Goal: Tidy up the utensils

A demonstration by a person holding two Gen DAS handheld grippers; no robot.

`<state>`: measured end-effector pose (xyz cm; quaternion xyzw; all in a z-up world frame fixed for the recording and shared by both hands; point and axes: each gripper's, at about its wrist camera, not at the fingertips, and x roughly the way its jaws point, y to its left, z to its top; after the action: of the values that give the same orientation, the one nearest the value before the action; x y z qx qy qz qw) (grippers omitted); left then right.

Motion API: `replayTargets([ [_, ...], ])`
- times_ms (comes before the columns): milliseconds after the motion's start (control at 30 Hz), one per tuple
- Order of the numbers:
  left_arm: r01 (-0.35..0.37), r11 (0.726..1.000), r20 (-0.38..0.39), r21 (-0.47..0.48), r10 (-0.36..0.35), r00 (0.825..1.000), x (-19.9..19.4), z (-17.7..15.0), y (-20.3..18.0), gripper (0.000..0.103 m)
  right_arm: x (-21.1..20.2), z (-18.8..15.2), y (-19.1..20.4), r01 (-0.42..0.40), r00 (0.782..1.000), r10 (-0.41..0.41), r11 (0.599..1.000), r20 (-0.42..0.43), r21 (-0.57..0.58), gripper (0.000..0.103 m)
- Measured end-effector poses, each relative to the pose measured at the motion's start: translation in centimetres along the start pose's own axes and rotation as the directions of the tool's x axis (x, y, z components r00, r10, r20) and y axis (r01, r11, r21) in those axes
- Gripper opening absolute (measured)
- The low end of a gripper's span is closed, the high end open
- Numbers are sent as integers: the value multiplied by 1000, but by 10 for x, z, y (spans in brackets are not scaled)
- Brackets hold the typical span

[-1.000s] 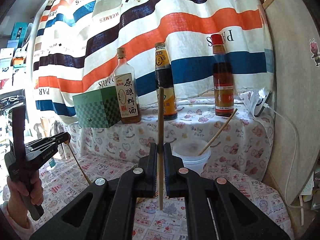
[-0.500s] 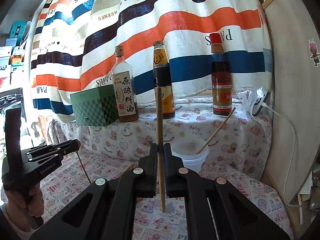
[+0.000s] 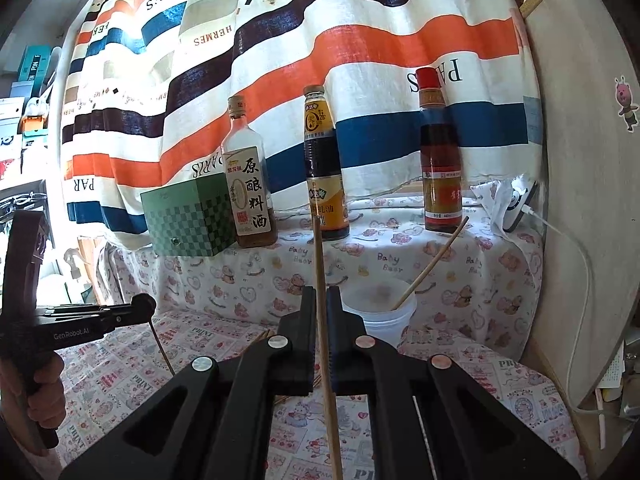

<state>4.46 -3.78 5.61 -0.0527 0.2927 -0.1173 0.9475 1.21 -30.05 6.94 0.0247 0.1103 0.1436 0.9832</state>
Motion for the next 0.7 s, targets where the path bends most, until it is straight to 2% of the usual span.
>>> replayTargets([
  [67, 26, 1000, -25, -16, -27, 999, 3, -1, 3, 2, 0, 1, -2, 1, 1000, -1, 1000, -5, 10, 5],
  [167, 27, 1000, 2, -7, -27, 1000, -2, -2, 1, 2, 4, 1, -6, 7, 1000, -6, 1000, -29, 19, 5],
  [233, 29, 1000, 27, -4, -29, 999, -5, -1, -1, 2, 16, -1, -9, -21, 995, 23, 999, -96, 24, 5],
  [333, 19, 1000, 88, -12, -18, 996, -8, 0, 1, 2, 37, -9, -19, -34, 980, 54, 994, -190, 103, 6],
  [400, -15, 1000, 135, -12, 16, 991, -10, 0, 1, 2, 55, -18, -23, -75, 953, 110, 988, -282, 132, 16],
  [433, -32, 999, 159, -18, 34, 987, -10, 1, 3, 2, 64, -25, -23, -82, 939, 124, 987, -320, 140, 26],
  [467, -48, 999, 179, -24, 52, 982, -10, 1, 4, 2, 73, -31, -22, -91, 923, 136, 986, -359, 138, 29],
  [567, -121, 993, 200, -13, 121, 972, -5, 1, 9, 2, 94, -49, -11, -107, 878, 136, 990, -459, 90, 29],
  [700, -133, 990, 135, -36, 137, 981, 12, 1, 20, 2, 124, -62, 11, -166, 794, 178, 983, -582, 75, 29],
])
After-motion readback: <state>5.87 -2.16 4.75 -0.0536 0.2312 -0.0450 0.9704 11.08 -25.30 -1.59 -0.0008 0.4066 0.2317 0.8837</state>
